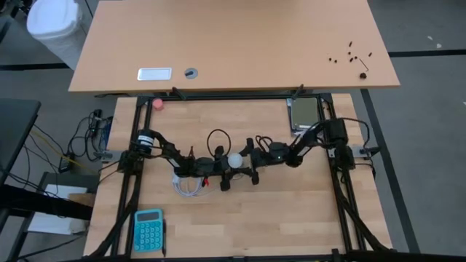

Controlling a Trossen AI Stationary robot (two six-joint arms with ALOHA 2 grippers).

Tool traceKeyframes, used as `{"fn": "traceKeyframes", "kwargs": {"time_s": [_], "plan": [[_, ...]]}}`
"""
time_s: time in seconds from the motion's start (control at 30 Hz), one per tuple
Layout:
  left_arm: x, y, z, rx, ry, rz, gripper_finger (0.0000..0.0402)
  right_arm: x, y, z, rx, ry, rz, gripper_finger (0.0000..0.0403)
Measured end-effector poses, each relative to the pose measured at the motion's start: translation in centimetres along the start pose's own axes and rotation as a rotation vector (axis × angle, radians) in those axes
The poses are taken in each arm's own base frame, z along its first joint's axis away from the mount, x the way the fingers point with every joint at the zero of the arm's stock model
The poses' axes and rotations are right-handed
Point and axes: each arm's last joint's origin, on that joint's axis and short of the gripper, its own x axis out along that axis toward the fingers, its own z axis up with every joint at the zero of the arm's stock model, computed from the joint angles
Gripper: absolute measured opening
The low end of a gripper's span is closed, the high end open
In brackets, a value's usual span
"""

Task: Screw lightbulb
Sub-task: Remove the lightbulb from the lamp

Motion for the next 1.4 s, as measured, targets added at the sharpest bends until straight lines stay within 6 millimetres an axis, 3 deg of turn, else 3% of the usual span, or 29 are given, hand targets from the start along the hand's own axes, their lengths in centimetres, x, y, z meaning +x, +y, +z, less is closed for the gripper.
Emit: {"fn": "traceKeyframes", "kwargs": {"time_s": [0.17,0.67,0.9,1.13,1.4], "plan": [[0.0,0.0,0.0,-0.001,0.000,0.000,0.0202,0.1,2.3,0.5,-0.042,0.090,-0.127,0.0282],[0.0,-0.1,0.0,0.023,0.003,-0.013,0.0180,-0.6,8.4,1.0,0.062,0.057,-0.410,0.0278],[0.0,-0.1,0.0,0.022,0.003,-0.011,0.0182,-0.7,9.0,1.0,0.056,0.057,-0.430,0.0277],[-0.1,0.0,0.0,0.019,0.000,-0.001,0.0182,1.1,9.1,1.3,-0.010,0.156,-0.481,0.0277],[0.0,0.0,0.0,0.020,0.000,-0.002,0.0182,2.4,8.8,2.3,0.028,0.105,-0.565,0.0276]]}}
